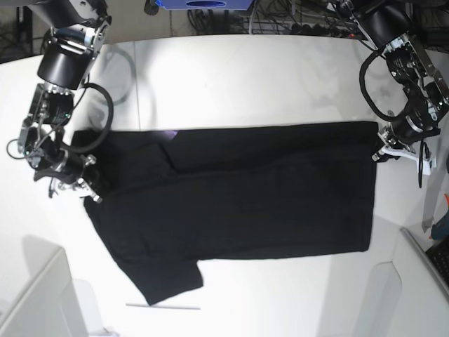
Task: Fold the T-shirt properly
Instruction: 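Close both grippers on the shoulder corners and lift the shirt, then drag the shirt by its shoulders toward the robot base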
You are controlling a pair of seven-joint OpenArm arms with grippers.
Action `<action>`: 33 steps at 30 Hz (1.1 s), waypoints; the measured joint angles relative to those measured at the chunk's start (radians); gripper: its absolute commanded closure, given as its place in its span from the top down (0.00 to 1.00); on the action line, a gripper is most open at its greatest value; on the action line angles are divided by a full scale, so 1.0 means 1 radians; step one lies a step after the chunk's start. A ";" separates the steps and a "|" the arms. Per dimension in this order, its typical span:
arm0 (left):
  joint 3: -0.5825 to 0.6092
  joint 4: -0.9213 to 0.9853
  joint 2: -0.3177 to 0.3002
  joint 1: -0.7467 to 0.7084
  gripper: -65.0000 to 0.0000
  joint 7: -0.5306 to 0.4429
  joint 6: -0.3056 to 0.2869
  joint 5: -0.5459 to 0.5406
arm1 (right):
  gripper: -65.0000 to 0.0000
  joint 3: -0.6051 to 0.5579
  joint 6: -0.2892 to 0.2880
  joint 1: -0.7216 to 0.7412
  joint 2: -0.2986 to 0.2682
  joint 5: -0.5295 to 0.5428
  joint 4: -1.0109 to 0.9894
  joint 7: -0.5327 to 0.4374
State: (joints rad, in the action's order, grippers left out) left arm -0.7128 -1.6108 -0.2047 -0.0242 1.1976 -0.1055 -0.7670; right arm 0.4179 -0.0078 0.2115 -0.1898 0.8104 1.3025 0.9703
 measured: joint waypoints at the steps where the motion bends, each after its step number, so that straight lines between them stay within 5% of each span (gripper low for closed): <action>1: 0.000 0.011 -0.001 0.005 0.00 0.000 0.000 0.003 | 0.00 0.000 0.000 0.008 0.000 -0.002 -0.005 0.002; 6: 0.000 0.028 0.000 0.036 0.00 0.003 0.000 0.011 | 0.00 -0.016 0.000 0.046 0.001 0.002 -0.021 -0.005; 14: 0.109 0.029 0.005 0.088 0.00 -0.021 0.000 0.173 | 0.00 -0.082 0.000 0.068 -0.006 0.003 -0.101 -0.066; 22: 0.106 0.031 0.000 0.091 0.00 -0.036 0.000 0.178 | 0.00 -0.085 0.000 0.067 -0.006 0.003 -0.078 -0.048; 24: 0.106 0.047 0.000 0.091 0.00 -0.042 0.000 0.175 | 0.24 -0.078 0.000 0.067 -0.008 0.000 -0.061 -0.031; 26: 0.106 0.059 0.000 0.090 0.03 -0.041 0.000 0.177 | 0.35 -0.075 0.001 0.064 -0.008 -0.003 -0.029 -0.030; 31: 0.106 0.048 -0.001 0.087 0.72 -0.111 0.000 0.171 | 0.35 0.006 0.001 -0.024 -0.009 0.000 0.171 -0.032; 33: 0.106 0.019 0.000 0.071 0.89 -0.167 0.000 0.169 | 0.35 0.010 -0.014 -0.074 -0.016 -0.008 0.274 -0.072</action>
State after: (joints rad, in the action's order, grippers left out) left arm -0.6067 -1.5917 -0.2050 0.0467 1.0309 -0.1055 -0.5983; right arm 0.4274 -0.0223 0.1371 -0.2062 0.8021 1.5761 0.8986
